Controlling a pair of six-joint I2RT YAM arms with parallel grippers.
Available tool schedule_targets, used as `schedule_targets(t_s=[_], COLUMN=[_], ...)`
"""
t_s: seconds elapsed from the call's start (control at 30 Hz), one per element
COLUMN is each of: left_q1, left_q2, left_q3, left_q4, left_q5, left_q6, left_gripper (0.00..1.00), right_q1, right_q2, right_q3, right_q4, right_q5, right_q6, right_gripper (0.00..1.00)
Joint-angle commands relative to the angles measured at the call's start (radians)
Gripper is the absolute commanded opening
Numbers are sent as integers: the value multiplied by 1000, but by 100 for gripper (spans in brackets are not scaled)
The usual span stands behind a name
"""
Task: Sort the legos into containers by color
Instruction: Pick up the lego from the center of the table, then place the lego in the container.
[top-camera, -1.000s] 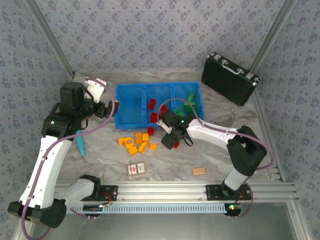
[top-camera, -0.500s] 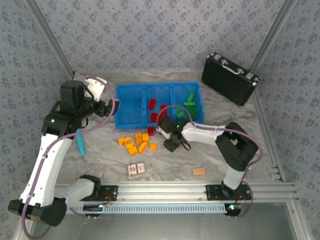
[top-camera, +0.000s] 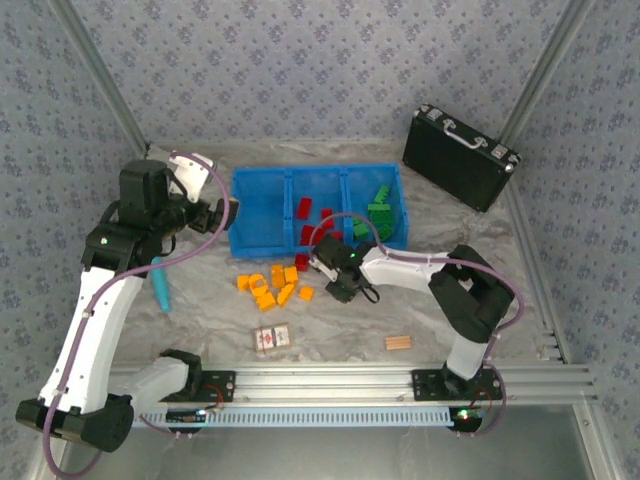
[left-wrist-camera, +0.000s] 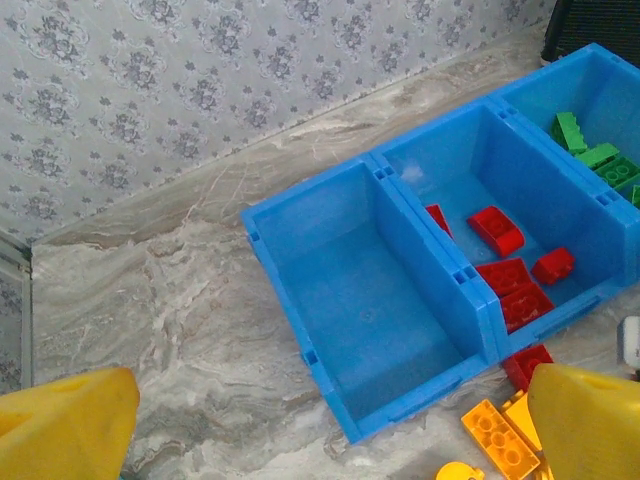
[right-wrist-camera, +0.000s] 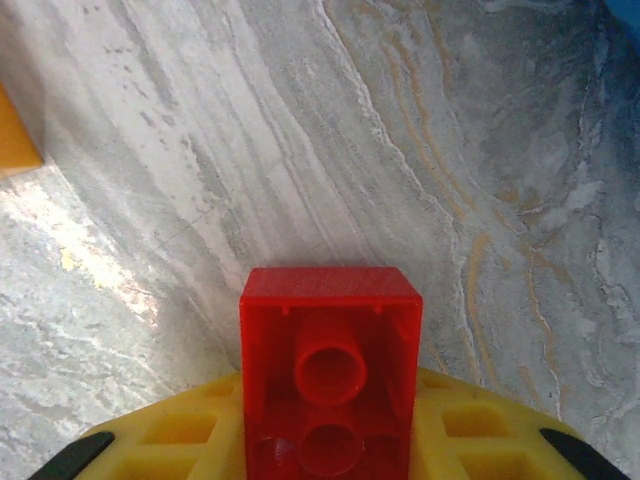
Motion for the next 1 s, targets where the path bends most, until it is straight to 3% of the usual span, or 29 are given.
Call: schedule_targets(t_s=[0.0, 0.27, 0.43, 0.53, 0.67, 0.77, 0.83, 0.93, 0.97], left_q1=[-4, -19, -90, -142, -215, -239, -253, -255, -255], left_q2=[-8, -66, -139, -169, -174, -145, -137, -140, -138], left_q3=[-2, -228, -440, -555, -633, -667, -697, -747, -760], left_q4=[-10, -8, 78, 148, 143, 117, 131, 172, 182], left_q5=[12, 73, 67, 13, -95, -154, -193, -241, -252], left_q6=[-42, -280, -544, -720, -850, -909, -942, -989, -1001], left_gripper=[100, 96, 94, 92, 91, 89, 89, 89, 89], right_q1=[11, -34, -84, -102, -127, -134, -134, -130, -130], right_q2=[-19, -8, 94, 175, 239, 276, 287, 273, 266], right_q3=[81, 345, 429, 489, 509, 518, 518, 505, 503], right_q4=[-59, -24, 112, 133, 198, 241, 262, 281, 286], right_q5=[36, 13, -9, -18, -11, 22, 28, -17, -18], right_q6=[-50, -213, -273, -290, -298, -299, -298, -313, -313], right_gripper=[29, 29, 30, 30, 31, 37, 46, 49, 54])
